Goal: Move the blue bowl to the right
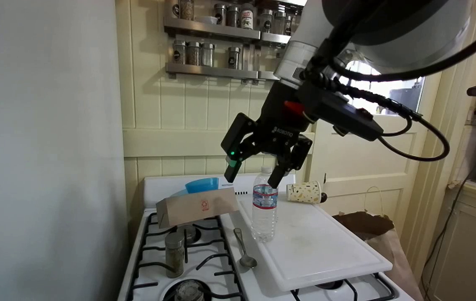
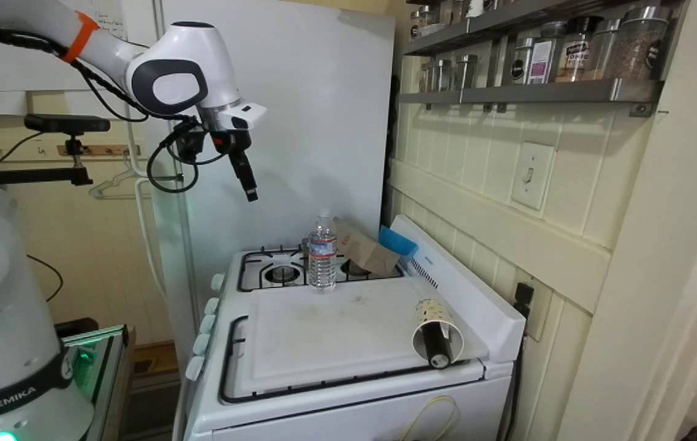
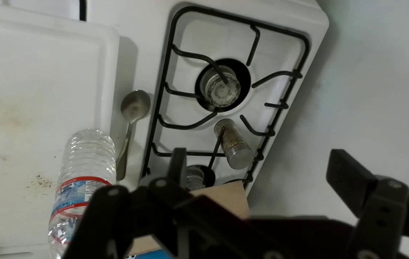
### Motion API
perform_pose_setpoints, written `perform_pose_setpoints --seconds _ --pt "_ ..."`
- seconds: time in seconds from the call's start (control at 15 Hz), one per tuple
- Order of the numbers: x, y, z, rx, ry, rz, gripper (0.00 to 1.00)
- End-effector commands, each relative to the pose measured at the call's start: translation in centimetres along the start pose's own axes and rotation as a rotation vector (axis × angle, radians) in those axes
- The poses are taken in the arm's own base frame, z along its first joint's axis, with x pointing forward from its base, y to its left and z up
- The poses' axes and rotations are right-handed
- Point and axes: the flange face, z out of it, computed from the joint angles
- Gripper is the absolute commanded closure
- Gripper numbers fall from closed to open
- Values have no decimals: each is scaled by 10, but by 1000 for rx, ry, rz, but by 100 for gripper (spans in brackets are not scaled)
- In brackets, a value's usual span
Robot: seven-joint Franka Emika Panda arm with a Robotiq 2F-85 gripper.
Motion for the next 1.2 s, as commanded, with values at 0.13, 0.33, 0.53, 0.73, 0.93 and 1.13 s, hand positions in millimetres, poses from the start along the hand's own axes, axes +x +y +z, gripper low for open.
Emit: perform_pose_setpoints --seconds 0.13,0.33,0.53,0.73,0.93,1.13 --pt "0 0 -1 -1 -1 0 0" --pt "45 7 -24 -35 219 99 0" --pt "97 25 -53 -36 390 187 0" --pt "154 62 -67 -90 473 335 0" --pt "206 88 -69 -141 466 510 0" --pt "243 102 -62 -195 445 665 0"
